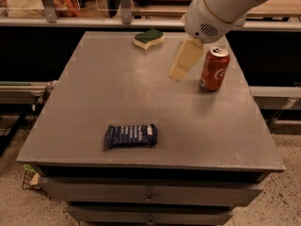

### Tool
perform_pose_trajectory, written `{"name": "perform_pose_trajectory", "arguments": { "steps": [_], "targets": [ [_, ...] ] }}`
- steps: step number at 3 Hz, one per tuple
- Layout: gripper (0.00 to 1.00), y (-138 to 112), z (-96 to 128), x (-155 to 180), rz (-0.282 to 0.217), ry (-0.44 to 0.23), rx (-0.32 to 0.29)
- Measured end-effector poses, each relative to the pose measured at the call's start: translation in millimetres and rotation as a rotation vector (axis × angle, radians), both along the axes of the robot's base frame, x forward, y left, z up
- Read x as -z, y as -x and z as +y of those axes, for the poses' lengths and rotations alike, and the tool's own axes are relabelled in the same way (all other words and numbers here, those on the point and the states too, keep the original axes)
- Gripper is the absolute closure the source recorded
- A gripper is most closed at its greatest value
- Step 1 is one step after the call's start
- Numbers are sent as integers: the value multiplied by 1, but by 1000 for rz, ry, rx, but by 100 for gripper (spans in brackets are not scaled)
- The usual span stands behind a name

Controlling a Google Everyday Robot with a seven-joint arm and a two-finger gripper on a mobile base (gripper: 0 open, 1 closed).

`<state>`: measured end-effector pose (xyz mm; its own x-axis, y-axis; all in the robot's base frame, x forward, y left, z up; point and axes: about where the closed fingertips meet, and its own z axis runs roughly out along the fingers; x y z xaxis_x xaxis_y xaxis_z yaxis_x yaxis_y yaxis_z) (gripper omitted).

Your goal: Move sponge near coke can

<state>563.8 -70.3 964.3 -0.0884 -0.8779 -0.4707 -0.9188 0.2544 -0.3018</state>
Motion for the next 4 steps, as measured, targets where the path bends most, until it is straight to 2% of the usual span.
{"name": "perform_pose_trajectory", "arguments": {
  "steps": [1,2,3,4],
  "targets": [
    [0,-34,31,17,-32,-56,26],
    [0,-86,60,29,-66,-137,69],
    [0,-134,82,44,-75,-193,125],
    [0,-190,101,71,-81,-214,187]
  ]
}}
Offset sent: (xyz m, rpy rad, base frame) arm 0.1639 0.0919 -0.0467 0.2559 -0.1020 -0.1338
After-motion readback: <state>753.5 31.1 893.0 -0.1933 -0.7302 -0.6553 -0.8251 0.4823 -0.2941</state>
